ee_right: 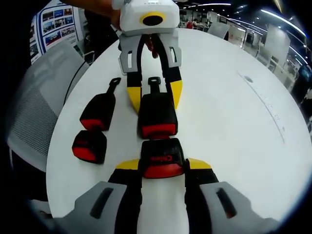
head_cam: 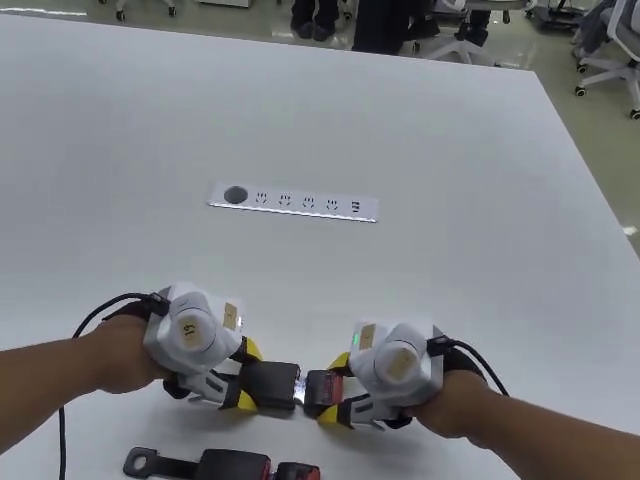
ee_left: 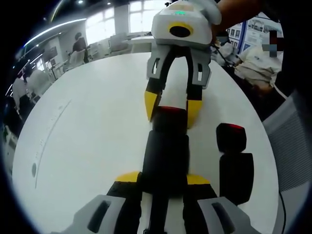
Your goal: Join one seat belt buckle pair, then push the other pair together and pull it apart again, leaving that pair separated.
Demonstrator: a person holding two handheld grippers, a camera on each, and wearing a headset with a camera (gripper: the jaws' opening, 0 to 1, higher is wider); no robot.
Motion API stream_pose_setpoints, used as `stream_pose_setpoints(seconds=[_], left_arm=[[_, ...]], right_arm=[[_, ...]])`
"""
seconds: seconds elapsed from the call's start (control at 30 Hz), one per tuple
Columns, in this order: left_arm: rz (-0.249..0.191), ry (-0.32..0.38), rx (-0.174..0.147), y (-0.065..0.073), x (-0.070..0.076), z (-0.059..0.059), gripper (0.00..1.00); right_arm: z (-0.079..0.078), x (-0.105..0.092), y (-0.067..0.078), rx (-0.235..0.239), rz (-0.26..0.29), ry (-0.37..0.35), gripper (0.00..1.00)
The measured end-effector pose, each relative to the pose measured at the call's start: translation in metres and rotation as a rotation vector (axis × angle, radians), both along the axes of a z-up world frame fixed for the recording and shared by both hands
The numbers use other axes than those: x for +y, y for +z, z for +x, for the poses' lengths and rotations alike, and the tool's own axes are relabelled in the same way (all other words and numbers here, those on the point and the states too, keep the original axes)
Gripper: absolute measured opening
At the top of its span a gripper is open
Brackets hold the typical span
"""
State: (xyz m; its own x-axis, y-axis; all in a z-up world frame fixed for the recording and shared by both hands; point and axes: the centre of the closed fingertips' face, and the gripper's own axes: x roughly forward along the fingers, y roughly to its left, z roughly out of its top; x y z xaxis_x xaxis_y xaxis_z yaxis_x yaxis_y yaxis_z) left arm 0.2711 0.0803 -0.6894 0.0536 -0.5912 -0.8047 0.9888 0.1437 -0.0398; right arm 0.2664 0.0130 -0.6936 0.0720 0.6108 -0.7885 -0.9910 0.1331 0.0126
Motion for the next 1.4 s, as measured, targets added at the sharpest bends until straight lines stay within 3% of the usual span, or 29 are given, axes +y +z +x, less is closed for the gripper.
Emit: stream_pose_setpoints(seconds=[0.63, 0.97, 1.4], left_arm=[[0.018, -0.024, 0.0, -0.0003, -0.002, -0.0013, 0.32], [0.046, -0.081, -0.005, -0.0012, -0.0017, -0.0009, 0.32], [0.054, -0.091, -0.008, -0.0017, -0.001, -0.0016, 0.33]], right_arm=[[-0.0008, 0.0012, 0.0016, 0.002, -0.033, -0.013, 0.31], [0.0, 0.0015, -0.0003, 0.003, -0.046, 0.0, 0.31], [0.0, 0.0019, 0.0001, 0.002, -0.04, 0.004, 0.32]])
